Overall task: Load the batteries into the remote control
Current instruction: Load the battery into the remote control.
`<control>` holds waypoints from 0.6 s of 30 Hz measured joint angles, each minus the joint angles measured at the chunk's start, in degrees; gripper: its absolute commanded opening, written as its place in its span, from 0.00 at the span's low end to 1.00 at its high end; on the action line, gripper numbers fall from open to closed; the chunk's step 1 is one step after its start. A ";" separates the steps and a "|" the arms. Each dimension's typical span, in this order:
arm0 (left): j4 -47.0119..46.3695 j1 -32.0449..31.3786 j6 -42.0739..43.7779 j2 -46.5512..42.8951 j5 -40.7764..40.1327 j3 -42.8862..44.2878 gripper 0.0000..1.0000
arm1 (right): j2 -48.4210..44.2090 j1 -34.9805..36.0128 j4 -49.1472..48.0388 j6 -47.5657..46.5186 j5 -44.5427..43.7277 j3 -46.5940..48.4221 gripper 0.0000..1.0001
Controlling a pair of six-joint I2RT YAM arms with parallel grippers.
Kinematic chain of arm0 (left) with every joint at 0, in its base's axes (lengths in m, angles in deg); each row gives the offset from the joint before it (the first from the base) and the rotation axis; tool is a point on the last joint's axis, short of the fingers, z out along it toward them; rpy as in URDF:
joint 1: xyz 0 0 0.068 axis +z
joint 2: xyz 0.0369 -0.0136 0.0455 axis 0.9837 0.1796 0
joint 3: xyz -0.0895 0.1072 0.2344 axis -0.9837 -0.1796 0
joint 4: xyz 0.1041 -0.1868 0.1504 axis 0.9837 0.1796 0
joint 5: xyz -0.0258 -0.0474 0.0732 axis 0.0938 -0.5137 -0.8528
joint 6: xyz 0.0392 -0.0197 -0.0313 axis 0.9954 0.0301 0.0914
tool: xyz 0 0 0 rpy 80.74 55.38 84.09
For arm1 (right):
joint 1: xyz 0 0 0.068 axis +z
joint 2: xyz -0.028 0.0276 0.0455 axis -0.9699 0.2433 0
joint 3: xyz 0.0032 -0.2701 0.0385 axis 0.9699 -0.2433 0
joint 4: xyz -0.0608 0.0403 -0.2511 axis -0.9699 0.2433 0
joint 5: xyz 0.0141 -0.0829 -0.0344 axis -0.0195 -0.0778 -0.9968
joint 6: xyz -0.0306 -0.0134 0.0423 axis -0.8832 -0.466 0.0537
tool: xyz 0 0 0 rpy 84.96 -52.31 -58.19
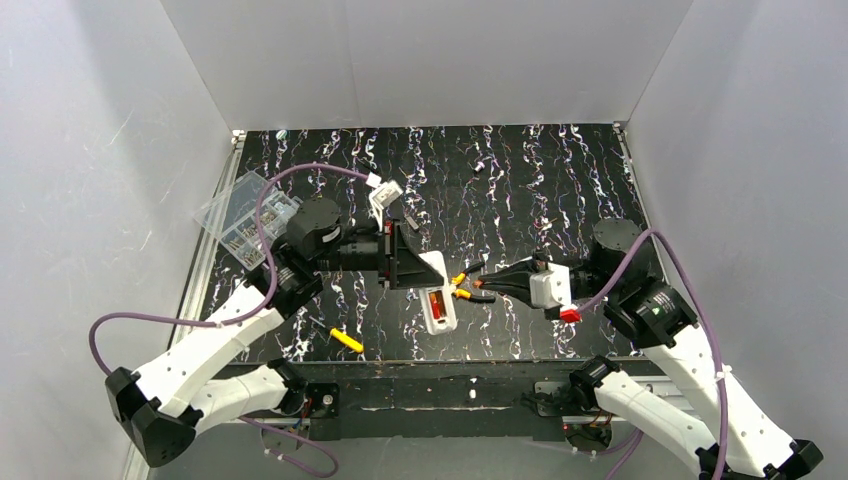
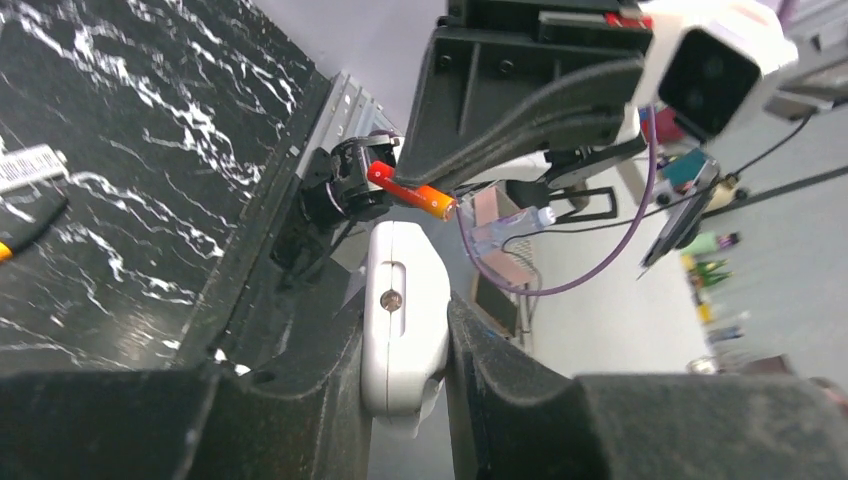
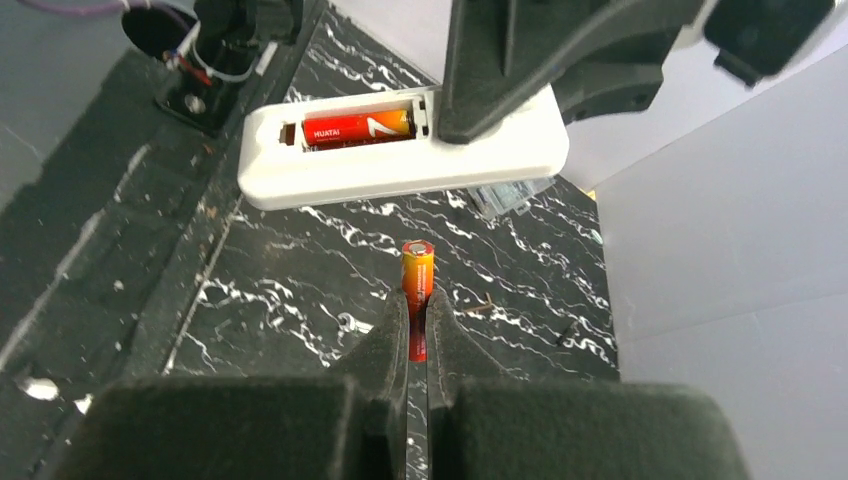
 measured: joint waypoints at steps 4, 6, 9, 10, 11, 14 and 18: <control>0.46 0.00 -7.17 3.10 -1.22 0.09 0.00 | 1.25 0.46 6.47 -11.08 -1.84 2.23 0.01; 1.36 0.00 -9.75 4.35 -1.64 0.11 0.00 | 1.73 1.27 8.74 -15.15 -3.17 3.13 0.01; 2.29 0.00 -13.00 5.62 -1.70 0.24 0.00 | 2.01 3.61 11.41 -21.31 -5.92 3.85 0.01; 2.40 0.00 -14.43 6.05 -1.66 0.28 0.00 | 2.14 4.50 12.44 -23.30 -6.95 4.07 0.01; 2.32 0.00 -15.19 6.29 -1.64 0.31 0.00 | 2.34 5.42 13.62 -25.38 -8.13 4.46 0.01; 0.70 0.00 -18.56 7.76 -0.98 0.31 0.00 | 3.39 8.70 17.35 -31.08 -12.41 6.60 0.01; -3.80 0.00 -23.10 11.34 1.40 0.33 0.00 | 4.55 14.32 20.50 -37.24 -18.69 9.03 0.01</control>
